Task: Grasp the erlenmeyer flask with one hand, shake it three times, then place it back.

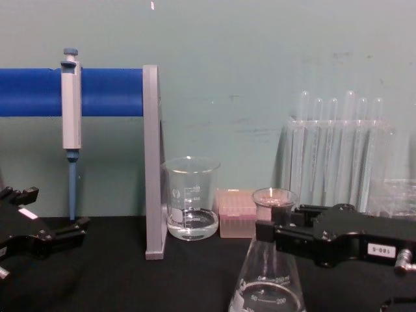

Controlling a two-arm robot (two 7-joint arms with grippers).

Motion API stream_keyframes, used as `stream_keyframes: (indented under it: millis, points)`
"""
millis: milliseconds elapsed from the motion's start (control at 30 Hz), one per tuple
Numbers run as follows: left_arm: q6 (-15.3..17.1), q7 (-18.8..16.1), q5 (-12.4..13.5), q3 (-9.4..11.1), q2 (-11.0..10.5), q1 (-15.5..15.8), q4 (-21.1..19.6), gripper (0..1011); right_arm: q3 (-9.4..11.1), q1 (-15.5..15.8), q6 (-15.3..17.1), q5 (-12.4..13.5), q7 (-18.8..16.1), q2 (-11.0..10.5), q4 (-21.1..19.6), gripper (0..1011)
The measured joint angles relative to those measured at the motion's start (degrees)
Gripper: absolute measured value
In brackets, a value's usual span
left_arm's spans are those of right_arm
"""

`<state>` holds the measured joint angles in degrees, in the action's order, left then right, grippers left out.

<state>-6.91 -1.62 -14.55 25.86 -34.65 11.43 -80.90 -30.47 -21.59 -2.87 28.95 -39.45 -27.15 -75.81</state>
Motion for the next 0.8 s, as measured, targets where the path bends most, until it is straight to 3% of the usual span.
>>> stream_keyframes:
  millis: [800]
  points:
    - [0.0, 0.0, 0.0, 0.0, 0.0, 0.0, 0.0, 1001, -0.8, -0.9, 0.81, -0.02, -0.6, 0.13, 1.33, 449]
